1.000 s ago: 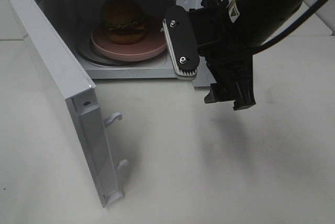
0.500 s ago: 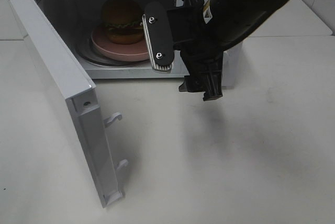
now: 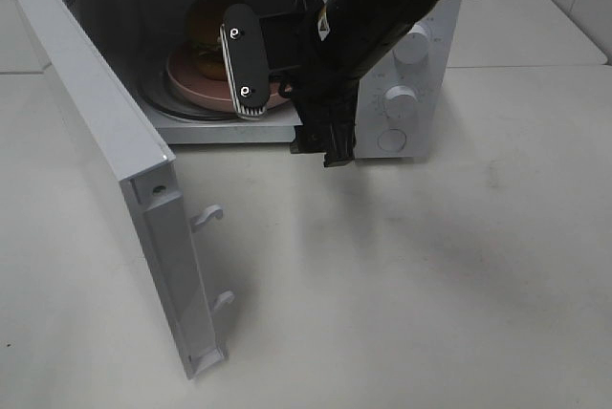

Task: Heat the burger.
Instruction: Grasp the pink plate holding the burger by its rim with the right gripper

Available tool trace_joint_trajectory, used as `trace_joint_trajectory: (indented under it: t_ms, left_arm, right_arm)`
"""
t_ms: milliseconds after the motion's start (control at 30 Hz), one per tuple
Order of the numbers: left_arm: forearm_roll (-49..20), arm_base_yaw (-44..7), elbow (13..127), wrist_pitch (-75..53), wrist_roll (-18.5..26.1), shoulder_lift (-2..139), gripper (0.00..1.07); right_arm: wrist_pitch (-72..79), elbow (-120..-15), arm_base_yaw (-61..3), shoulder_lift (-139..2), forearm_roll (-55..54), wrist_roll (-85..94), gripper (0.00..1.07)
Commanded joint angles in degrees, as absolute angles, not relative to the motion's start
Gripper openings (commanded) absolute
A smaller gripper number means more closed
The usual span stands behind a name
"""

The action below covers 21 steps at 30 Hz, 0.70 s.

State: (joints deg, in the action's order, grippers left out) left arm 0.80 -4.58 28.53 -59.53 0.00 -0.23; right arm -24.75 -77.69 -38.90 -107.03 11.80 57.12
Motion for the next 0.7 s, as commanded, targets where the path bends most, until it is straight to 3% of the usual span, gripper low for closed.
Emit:
trace_joint_trajectory:
  t_ms: [33, 700]
  left_arm:
    - [0.5, -4.5, 28.4, -59.4, 0.0, -1.4, 0.98]
    - [0.5, -4.5, 28.4, -59.4, 0.0, -1.4, 0.98]
  right_arm:
    - [-24.6, -81.2, -39.1, -110.4, 11.9, 57.7, 0.86]
    - [-25.2, -95.0, -39.1, -123.8, 11.4, 57.4, 0.83]
